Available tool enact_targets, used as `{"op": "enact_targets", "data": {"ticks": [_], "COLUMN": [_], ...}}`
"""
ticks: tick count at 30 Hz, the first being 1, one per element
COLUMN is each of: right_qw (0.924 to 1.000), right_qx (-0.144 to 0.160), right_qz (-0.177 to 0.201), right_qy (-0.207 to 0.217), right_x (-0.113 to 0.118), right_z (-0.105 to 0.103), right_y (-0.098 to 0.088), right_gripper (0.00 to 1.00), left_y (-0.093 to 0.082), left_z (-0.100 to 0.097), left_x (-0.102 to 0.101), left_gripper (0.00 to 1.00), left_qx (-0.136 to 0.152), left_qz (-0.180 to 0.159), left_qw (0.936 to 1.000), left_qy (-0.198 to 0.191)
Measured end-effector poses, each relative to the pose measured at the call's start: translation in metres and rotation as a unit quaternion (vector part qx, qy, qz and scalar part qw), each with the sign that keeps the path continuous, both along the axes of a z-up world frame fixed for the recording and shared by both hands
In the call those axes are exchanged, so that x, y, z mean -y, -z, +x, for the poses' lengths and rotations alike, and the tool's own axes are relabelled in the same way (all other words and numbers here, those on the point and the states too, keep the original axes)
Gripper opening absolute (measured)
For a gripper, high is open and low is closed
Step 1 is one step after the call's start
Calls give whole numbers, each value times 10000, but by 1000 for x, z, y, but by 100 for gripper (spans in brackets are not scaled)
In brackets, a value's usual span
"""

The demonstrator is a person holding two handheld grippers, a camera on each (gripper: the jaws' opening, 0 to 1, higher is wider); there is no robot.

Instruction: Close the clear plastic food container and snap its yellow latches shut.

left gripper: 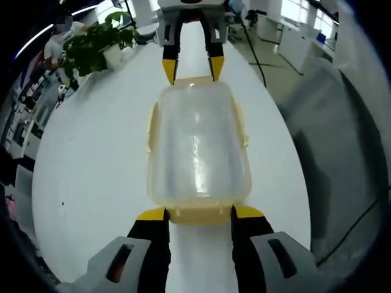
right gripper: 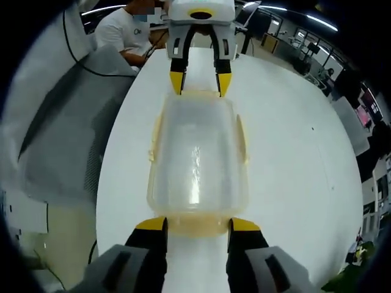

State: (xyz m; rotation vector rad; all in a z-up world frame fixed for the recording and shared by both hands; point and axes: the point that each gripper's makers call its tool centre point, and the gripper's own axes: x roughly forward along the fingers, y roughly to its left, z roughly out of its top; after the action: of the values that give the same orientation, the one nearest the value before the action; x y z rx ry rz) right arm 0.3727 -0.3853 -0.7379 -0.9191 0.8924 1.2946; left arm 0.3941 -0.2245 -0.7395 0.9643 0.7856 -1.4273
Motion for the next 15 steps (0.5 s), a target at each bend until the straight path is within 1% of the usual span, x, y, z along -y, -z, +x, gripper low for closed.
{"op": "enact_targets", "data": {"ticks": [4,5,8,9,15], "right_qw": [10000,10000,9999,9999,9999], "right_qx": [3,-40,-17,-57,-23], "right_qz": [-10,-44,-88,-75,-78], "right_qy": [-21,-54,-104,-81,-58], "right_x": [-1,-1,0,0,1], "right_z": [1,-1,-1,-2,-3], "right_y": [1,2,3,3,6], "right_gripper": [35,35,35,35,35], "left_y": [2,3,3,3,5], "left_z": [1,-2,-4,-4,-5], "left_x": [-1,-1,-1,-1,0], "left_gripper": [37,37,37,37,37], "left_qx": [1,-74,-53,-69,-27], "left_qz": [36,42,37,39,17], "left_qw": [10000,10000,10000,10000,10000], "left_qy": [-14,-27,-18,-24,-29]}}
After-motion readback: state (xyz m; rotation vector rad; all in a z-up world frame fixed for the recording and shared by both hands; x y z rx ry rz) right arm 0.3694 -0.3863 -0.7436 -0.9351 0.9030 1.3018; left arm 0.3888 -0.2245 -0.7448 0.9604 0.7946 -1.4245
